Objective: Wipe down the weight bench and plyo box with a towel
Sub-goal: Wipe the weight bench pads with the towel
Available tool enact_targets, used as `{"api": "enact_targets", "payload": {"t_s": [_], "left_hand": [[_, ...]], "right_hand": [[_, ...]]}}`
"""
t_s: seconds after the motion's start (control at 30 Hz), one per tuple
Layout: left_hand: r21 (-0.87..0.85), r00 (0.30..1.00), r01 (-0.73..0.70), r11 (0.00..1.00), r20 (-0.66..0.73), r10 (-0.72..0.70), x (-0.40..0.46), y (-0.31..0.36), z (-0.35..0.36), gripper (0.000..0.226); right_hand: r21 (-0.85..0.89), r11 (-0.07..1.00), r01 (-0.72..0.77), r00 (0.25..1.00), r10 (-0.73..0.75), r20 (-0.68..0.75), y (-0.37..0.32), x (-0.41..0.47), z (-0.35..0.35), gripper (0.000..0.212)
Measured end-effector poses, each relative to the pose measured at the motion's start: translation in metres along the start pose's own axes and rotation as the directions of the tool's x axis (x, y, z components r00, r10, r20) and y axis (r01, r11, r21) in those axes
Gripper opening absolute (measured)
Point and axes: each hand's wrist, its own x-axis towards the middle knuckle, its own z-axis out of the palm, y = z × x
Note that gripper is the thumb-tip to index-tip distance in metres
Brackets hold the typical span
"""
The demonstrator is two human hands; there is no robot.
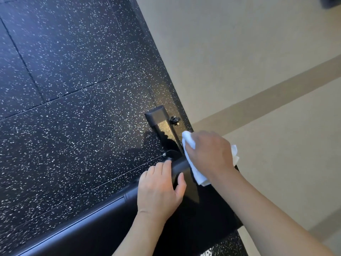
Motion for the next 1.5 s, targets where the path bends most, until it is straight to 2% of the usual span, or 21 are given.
{"api": "enact_targets", "payload": {"t_s": [0.07, 0.13, 0.23, 0.37, 0.47, 0.57, 0.67, 0.8, 1.0, 1.13, 1.23, 1.37, 1.5], "left_hand": [[0.004, 1.000, 0.005, 1.000, 0.008, -0.005, 0.001, -0.001, 0.000, 0.047], [0.013, 1.000, 0.004, 1.000, 0.014, -0.004, 0.000, -0.001, 0.000, 0.047], [0.034, 1.000, 0.000, 0.999, 0.003, 0.000, -0.003, 0.000, 0.000, 0.048], [0.052, 1.000, 0.018, 0.998, -0.011, -0.017, 0.002, 0.010, -0.004, 0.044], [0.083, 0.998, 0.052, 0.995, 0.033, -0.055, 0.003, 0.014, -0.009, 0.043], [0.110, 0.997, 0.062, 0.992, 0.032, -0.066, -0.001, 0.014, -0.012, 0.044], [0.128, 0.998, 0.064, 0.990, 0.004, -0.066, -0.001, 0.014, -0.012, 0.046], [0.141, 0.997, 0.075, 0.987, -0.010, -0.074, -0.002, 0.017, -0.010, 0.049], [0.164, 0.998, 0.056, 0.985, -0.013, -0.054, 0.001, 0.015, -0.007, 0.050], [0.180, 0.999, 0.042, 0.983, -0.022, -0.039, 0.003, 0.016, -0.010, 0.033], [0.194, 0.999, 0.053, 0.980, -0.018, -0.050, 0.000, 0.013, -0.008, 0.036], [0.109, 1.000, -0.015, 0.994, -0.016, 0.017, -0.014, 0.003, -0.008, 0.041], [0.158, 0.995, -0.059, 0.986, -0.070, 0.071, -0.060, -0.020, -0.009, 0.057]], "right_hand": [[-0.064, 0.994, 0.084, 0.994, -0.088, -0.057, -0.004, -0.001, 0.010, 0.032], [-0.029, 0.989, 0.148, 0.973, -0.150, -0.174, 0.002, -0.005, 0.021, 0.031], [0.100, 0.954, 0.283, 0.871, -0.212, -0.443, 0.025, -0.024, 0.041, 0.028], [0.133, 0.926, 0.354, 0.762, -0.203, -0.615, 0.063, -0.071, 0.076, 0.030], [0.162, 0.926, 0.342, 0.761, -0.173, -0.625, 0.080, -0.109, 0.101, 0.041], [0.168, 0.915, 0.366, 0.757, -0.188, -0.626, 0.088, -0.133, 0.117, 0.044], [0.161, 0.900, 0.405, 0.725, -0.209, -0.656, 0.092, -0.119, 0.112, 0.042], [0.152, 0.916, 0.371, 0.709, -0.173, -0.684, 0.084, -0.071, 0.082, 0.033], [0.287, 0.923, 0.255, 0.791, -0.029, -0.611, 0.061, -0.022, 0.060, 0.028], [0.340, 0.924, 0.175, 0.824, 0.052, -0.564, 0.054, -0.031, 0.061, 0.025], [0.301, 0.932, 0.203, 0.801, 0.019, -0.598, 0.030, -0.056, 0.077, 0.028], [0.249, 0.943, 0.222, 0.752, -0.003, -0.659, 0.012, -0.084, 0.095, 0.031], [0.207, 0.934, 0.292, 0.699, -0.060, -0.712, -0.008, -0.107, 0.105, 0.032]]}}
